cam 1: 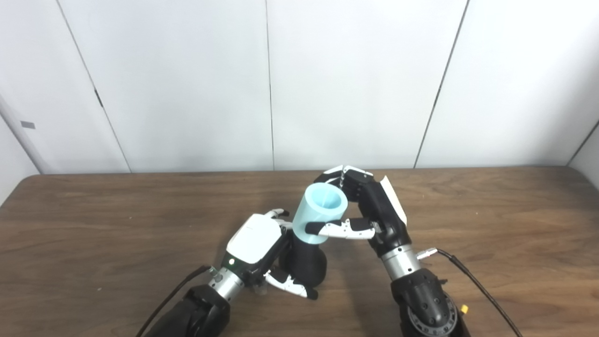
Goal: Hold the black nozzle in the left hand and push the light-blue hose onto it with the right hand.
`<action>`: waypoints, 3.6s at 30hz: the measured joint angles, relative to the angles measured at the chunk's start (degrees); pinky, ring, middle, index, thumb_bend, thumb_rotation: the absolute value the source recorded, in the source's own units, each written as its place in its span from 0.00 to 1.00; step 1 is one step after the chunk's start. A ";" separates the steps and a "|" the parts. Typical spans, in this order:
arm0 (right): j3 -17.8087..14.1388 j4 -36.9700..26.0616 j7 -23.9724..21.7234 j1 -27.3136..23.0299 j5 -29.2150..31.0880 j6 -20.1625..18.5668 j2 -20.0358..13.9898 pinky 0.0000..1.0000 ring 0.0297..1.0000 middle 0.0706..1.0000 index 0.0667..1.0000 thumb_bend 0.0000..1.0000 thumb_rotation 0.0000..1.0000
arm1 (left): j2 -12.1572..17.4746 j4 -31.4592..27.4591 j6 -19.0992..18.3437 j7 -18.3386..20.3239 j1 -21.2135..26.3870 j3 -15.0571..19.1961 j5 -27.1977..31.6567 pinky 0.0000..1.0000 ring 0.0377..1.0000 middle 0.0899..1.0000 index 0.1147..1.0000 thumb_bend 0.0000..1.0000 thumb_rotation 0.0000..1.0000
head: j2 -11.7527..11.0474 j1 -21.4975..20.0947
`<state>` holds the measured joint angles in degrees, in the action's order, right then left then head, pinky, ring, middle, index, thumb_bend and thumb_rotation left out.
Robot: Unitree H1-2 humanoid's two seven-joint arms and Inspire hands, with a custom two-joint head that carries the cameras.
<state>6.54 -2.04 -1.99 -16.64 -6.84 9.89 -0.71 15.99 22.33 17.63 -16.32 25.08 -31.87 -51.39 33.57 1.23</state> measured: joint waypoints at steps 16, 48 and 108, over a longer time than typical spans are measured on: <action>0.86 2.31 0.00 -0.45 -0.65 1.93 0.55 0.30 0.40 0.42 0.49 0.52 0.00 | 0.07 -0.47 -0.49 0.21 -0.21 -0.01 0.02 0.82 0.51 0.43 0.42 0.52 0.00 | 0.35 0.35; 4.20 -1.29 1.08 -0.29 -9.13 -1.47 -2.75 0.28 0.38 0.41 0.49 0.52 0.00 | 0.01 -0.40 -0.12 0.30 -0.21 -0.09 0.11 0.82 0.51 0.43 0.42 0.52 0.00 | 0.53 -0.70; -0.36 -4.26 -12.37 1.57 4.29 -13.73 -7.53 1.00 1.00 1.00 1.00 1.00 0.54 | 0.00 -0.31 0.92 0.31 -0.15 -0.25 -0.07 0.83 0.51 0.42 0.43 0.52 0.00 | 0.26 -1.14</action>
<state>6.18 -6.30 -14.36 -15.07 -2.54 -3.84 -8.23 16.00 22.03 18.55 -16.01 24.94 -32.13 -51.46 33.84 0.09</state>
